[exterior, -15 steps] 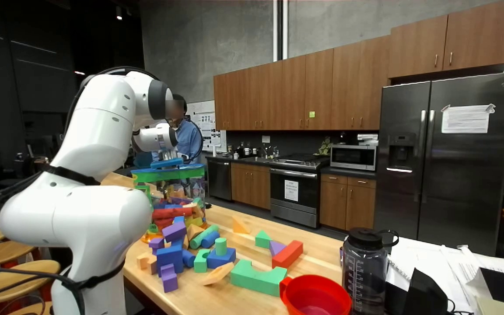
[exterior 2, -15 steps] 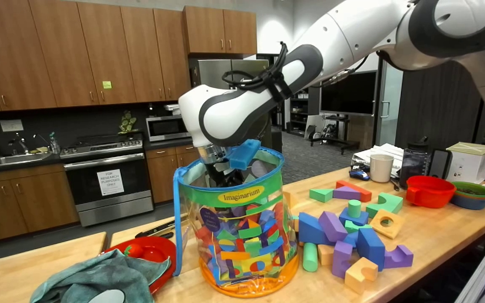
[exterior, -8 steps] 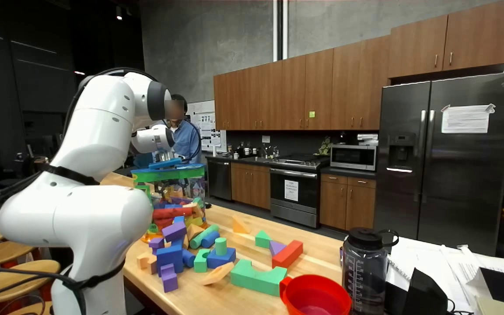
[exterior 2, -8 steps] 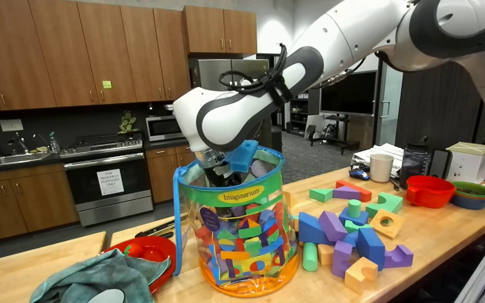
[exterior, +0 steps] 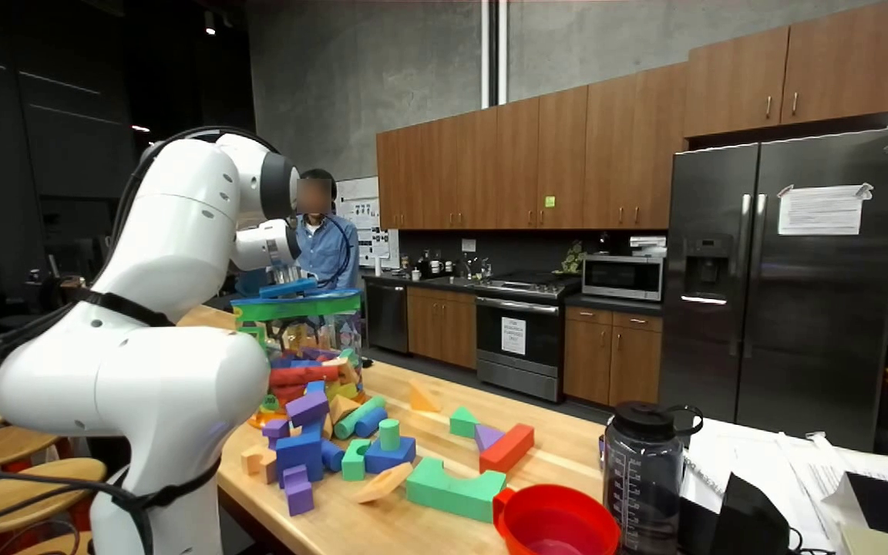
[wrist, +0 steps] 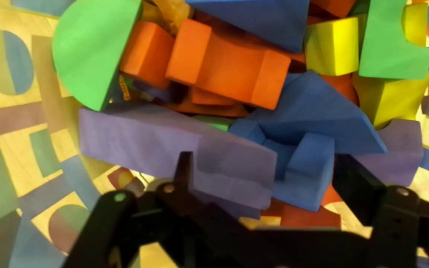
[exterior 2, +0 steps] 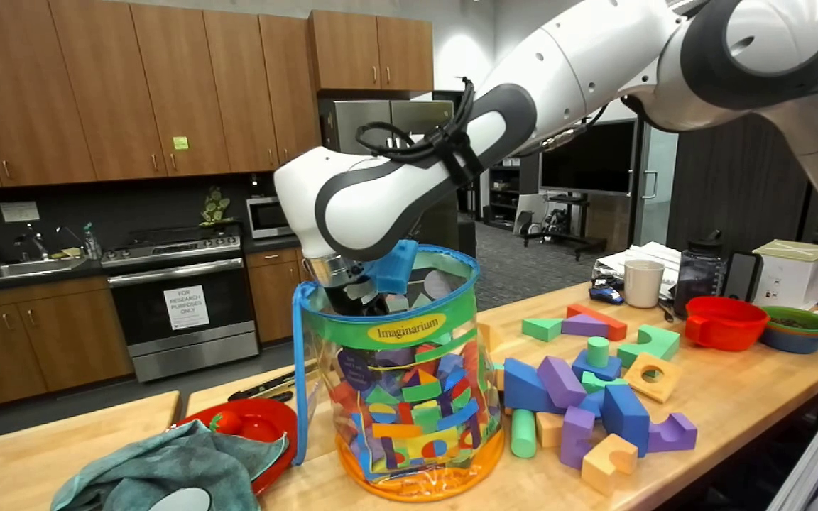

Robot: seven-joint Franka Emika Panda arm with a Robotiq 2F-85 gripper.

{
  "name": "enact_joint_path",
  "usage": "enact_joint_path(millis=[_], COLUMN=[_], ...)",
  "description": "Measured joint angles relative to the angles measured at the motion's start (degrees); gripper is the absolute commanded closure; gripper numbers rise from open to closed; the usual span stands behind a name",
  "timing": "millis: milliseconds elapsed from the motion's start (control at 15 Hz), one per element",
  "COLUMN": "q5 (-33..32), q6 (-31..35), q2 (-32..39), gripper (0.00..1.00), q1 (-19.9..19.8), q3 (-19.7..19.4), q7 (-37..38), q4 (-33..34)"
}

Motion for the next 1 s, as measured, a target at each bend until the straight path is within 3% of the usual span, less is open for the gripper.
enact_joint_path(millis=[933, 1000], q5=[0.0, -0.1], q6=[-0.6, -0.8], q2=[1.6, 1.6], gripper=[0.0, 0.25], q1=[-1.1, -1.1], q3=[-2.1, -2.2], q7=[-0.6, -0.6], q4=[0.6, 0.6])
